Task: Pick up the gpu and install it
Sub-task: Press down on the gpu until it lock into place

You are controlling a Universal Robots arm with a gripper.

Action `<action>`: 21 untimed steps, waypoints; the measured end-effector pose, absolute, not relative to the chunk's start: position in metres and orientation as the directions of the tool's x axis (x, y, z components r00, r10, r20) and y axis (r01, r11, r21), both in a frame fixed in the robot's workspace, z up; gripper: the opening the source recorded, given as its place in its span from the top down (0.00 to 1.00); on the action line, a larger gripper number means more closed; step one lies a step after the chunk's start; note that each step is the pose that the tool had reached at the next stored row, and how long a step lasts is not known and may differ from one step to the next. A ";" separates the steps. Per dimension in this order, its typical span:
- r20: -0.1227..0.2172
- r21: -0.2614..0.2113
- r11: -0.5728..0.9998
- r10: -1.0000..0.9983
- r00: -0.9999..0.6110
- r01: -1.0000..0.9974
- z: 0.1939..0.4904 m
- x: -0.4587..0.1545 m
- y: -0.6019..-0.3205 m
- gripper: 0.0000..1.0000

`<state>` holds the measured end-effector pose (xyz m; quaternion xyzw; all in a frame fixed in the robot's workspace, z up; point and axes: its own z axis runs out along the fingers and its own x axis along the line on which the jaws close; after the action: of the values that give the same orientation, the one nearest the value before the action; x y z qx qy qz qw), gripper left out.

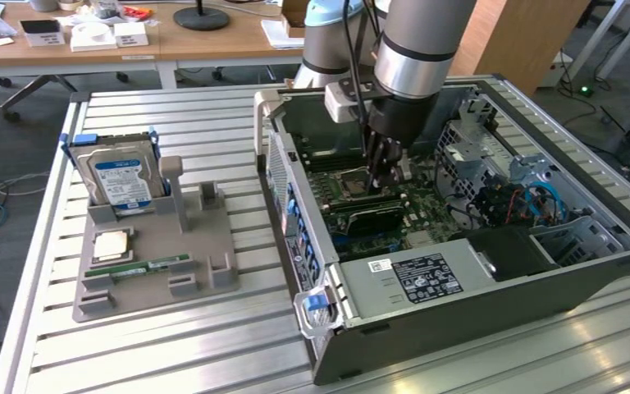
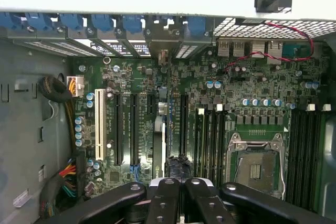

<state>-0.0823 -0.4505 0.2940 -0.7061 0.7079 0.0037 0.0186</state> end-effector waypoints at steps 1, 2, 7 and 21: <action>-0.032 -0.021 0.003 -0.999 -0.002 -1.000 0.294 -0.082 -0.450 0.89; -0.032 -0.021 0.003 -0.999 -0.002 -1.000 0.294 -0.082 -0.450 0.89; -0.032 -0.021 0.003 -0.999 -0.002 -1.000 0.294 -0.082 -0.451 0.89; -0.034 -0.022 0.003 -0.999 -0.002 -1.000 0.293 -0.088 -0.455 0.89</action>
<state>-0.0881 -0.4555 0.2932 -0.7060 0.7079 0.0043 0.0198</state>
